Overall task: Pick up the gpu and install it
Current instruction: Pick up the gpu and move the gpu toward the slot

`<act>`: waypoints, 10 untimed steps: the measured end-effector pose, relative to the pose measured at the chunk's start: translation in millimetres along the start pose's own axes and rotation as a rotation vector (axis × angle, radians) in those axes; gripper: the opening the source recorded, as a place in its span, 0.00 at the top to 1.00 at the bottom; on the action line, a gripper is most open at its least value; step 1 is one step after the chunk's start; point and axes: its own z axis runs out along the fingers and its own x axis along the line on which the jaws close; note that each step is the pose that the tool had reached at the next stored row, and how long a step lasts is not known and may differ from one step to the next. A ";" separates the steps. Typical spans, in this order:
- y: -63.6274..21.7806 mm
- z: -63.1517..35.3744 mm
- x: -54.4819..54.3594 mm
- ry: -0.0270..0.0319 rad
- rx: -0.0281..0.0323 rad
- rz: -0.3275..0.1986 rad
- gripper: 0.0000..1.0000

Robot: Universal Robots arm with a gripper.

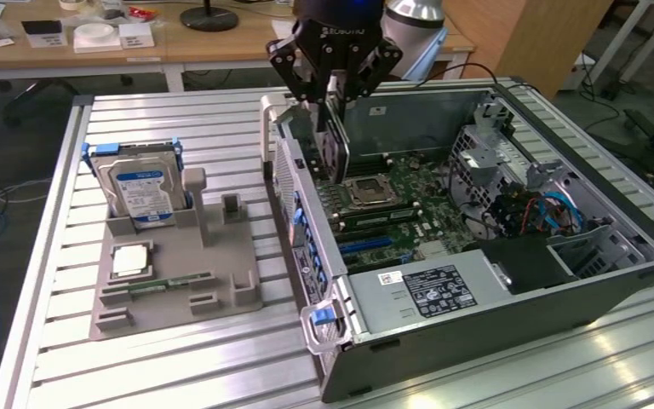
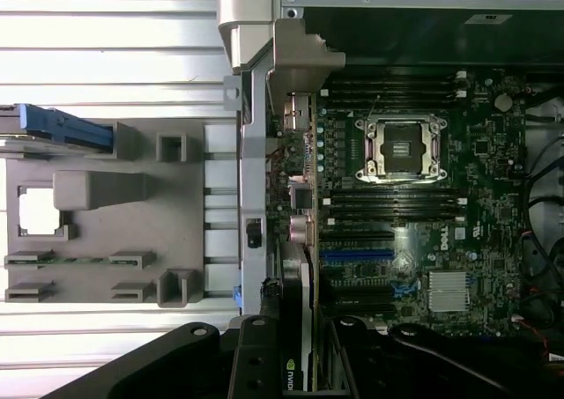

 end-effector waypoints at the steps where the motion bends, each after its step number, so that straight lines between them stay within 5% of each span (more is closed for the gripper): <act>1: 0.1 0.0 -1.7 0.0000 0.0001 0.000 0.74; 10: 0.7 0.5 -18.5 0.0000 0.0000 0.000 0.74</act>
